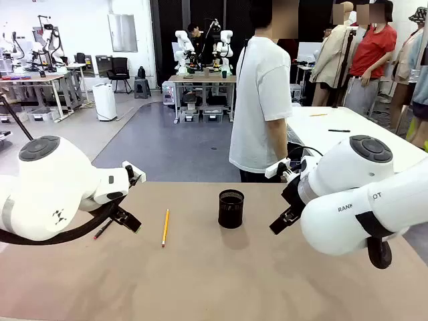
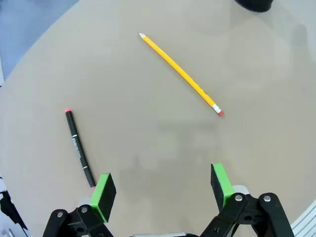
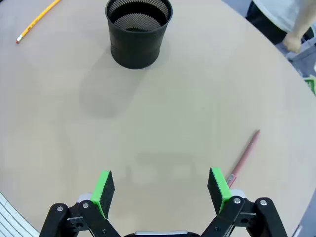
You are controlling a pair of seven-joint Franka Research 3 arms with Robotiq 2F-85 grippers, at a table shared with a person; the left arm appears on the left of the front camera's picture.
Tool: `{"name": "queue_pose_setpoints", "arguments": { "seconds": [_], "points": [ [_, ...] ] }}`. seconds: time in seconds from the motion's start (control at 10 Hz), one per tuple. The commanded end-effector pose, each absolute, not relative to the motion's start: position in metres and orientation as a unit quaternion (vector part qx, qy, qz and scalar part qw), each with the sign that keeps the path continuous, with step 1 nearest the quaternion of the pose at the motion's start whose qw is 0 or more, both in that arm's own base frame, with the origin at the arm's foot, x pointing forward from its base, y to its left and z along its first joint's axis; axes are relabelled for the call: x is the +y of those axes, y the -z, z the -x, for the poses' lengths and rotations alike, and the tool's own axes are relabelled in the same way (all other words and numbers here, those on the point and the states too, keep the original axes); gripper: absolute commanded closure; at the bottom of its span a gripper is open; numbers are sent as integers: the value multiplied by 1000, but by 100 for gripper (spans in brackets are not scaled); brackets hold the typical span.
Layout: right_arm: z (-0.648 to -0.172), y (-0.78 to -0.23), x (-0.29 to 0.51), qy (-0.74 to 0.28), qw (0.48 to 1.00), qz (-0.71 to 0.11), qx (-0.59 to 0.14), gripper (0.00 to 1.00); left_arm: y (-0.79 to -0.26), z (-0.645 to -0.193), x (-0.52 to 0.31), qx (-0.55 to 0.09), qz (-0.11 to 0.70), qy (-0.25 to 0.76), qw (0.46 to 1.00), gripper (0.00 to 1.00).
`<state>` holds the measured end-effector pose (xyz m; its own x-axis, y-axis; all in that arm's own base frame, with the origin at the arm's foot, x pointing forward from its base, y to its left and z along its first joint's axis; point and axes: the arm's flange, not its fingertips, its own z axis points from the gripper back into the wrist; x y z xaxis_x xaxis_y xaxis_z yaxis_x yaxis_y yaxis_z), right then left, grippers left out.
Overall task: Place the pens into the pen holder.
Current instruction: Pick up a writing instrument from the table and place it into the Pen holder.
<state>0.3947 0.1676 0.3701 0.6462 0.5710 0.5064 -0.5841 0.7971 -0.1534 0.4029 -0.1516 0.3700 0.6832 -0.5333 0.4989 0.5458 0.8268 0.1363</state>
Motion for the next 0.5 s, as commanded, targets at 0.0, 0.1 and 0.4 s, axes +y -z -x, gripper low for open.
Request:
{"name": "queue_pose_setpoints", "arguments": {
  "seconds": [0.0,0.1,0.4],
  "points": [
    [-395,-371,168,-318,907,-12,-275,0,-370,-403,-152,-268,12,294,917,0],
    [-395,-371,168,-318,907,-12,-275,0,-370,-403,-152,-268,12,294,917,0],
    [-395,-371,168,-318,907,-12,-275,0,-370,-403,-152,-268,12,294,917,0]
  ]
}}
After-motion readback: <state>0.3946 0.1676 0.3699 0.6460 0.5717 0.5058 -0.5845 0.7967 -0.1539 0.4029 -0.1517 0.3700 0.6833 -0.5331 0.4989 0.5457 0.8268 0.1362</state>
